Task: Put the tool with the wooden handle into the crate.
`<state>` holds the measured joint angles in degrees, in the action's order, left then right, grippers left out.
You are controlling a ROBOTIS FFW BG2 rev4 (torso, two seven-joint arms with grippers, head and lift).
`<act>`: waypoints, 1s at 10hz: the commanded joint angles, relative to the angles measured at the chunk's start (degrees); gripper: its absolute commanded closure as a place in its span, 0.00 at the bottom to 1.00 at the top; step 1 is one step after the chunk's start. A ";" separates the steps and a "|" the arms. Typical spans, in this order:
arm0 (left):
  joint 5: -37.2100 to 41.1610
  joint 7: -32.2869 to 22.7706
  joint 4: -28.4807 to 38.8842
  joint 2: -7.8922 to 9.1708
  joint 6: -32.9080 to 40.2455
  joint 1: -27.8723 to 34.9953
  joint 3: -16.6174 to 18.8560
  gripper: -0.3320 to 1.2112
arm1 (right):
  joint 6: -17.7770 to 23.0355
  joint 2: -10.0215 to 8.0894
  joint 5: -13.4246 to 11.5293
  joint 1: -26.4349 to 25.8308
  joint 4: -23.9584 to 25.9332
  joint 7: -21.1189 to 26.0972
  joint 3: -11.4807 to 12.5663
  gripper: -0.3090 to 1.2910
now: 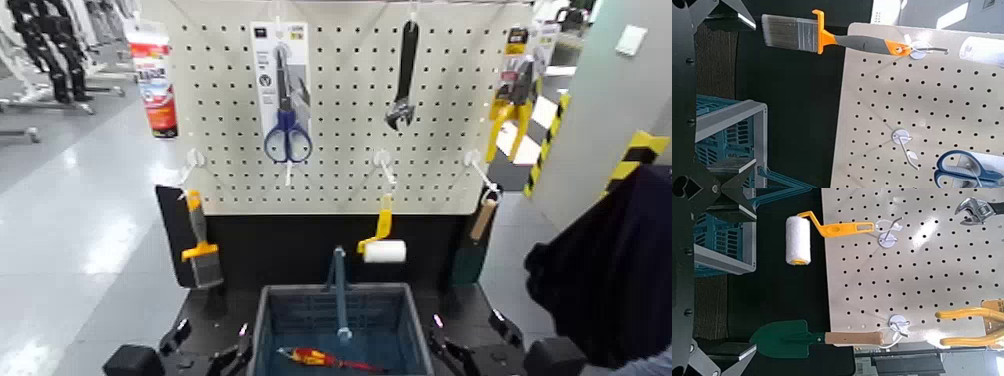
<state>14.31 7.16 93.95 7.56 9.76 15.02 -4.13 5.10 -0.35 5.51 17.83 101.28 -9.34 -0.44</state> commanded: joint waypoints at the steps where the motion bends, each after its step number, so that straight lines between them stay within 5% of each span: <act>1: 0.11 0.05 0.01 0.00 -0.01 -0.08 0.08 0.28 | 0.00 0.00 0.21 0.01 -0.11 0.03 0.09 0.28; 5: 0.11 0.05 0.01 0.00 0.08 -0.08 0.08 0.28 | -0.09 -0.09 0.91 0.01 -0.29 -0.94 1.49 0.28; 10: 0.20 0.14 -0.35 -0.09 0.08 -0.52 -0.09 0.28 | -5.80 -1.06 0.38 -4.20 -0.03 -14.56 11.07 0.28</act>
<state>14.46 7.28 93.61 7.46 9.78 14.54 -4.15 0.03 -1.09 5.94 14.26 101.29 -23.81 9.43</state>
